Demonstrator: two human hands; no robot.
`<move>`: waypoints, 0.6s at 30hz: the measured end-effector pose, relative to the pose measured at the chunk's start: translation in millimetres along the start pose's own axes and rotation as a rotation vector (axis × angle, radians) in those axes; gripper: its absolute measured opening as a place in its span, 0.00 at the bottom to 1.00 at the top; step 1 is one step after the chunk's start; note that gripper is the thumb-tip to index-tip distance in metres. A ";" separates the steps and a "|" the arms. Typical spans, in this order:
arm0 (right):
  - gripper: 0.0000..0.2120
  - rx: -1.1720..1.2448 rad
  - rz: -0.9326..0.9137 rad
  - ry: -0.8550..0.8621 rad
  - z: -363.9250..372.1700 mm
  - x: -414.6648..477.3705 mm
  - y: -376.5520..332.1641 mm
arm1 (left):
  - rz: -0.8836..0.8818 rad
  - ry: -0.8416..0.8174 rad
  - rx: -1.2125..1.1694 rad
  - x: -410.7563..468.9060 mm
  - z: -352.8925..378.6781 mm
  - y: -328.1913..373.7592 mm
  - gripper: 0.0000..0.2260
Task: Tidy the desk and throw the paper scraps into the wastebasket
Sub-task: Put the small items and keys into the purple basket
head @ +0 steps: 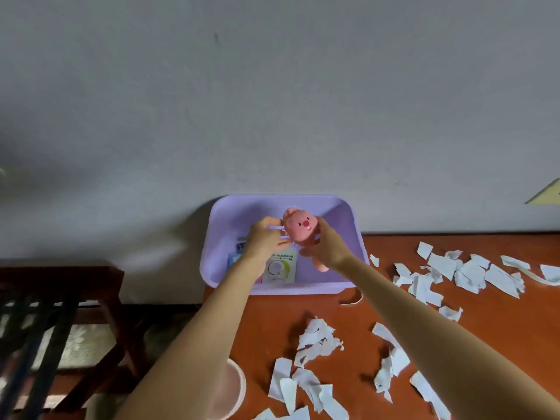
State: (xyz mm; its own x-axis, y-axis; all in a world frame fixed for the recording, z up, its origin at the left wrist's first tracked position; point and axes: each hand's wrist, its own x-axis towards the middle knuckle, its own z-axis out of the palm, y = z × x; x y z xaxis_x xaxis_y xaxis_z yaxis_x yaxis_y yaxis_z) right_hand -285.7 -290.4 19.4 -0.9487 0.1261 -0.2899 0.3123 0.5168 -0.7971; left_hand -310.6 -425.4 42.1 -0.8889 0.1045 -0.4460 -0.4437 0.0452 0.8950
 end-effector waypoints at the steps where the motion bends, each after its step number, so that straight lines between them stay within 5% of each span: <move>1: 0.27 -0.075 0.010 0.018 4.9 17.4 2.1 | -0.019 -0.021 0.028 17.7 -5.0 -4.1 0.14; 13: 0.25 -0.657 -0.196 -0.126 27.8 108.0 37.8 | -0.185 0.007 0.381 114.6 -17.8 -41.8 0.11; 18: 0.22 -0.785 -0.227 -0.115 39.4 118.0 45.7 | -0.126 0.058 0.638 125.5 -15.5 -48.9 0.12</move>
State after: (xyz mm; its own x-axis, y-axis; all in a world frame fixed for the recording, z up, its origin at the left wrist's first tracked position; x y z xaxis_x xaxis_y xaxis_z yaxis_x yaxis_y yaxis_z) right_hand -381.5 -285.3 -72.1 -0.9604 -0.1178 -0.2525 -0.0519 0.9660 -0.2534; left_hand -402.3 -429.9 -57.7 -0.8472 0.0067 -0.5312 -0.4063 0.6360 0.6561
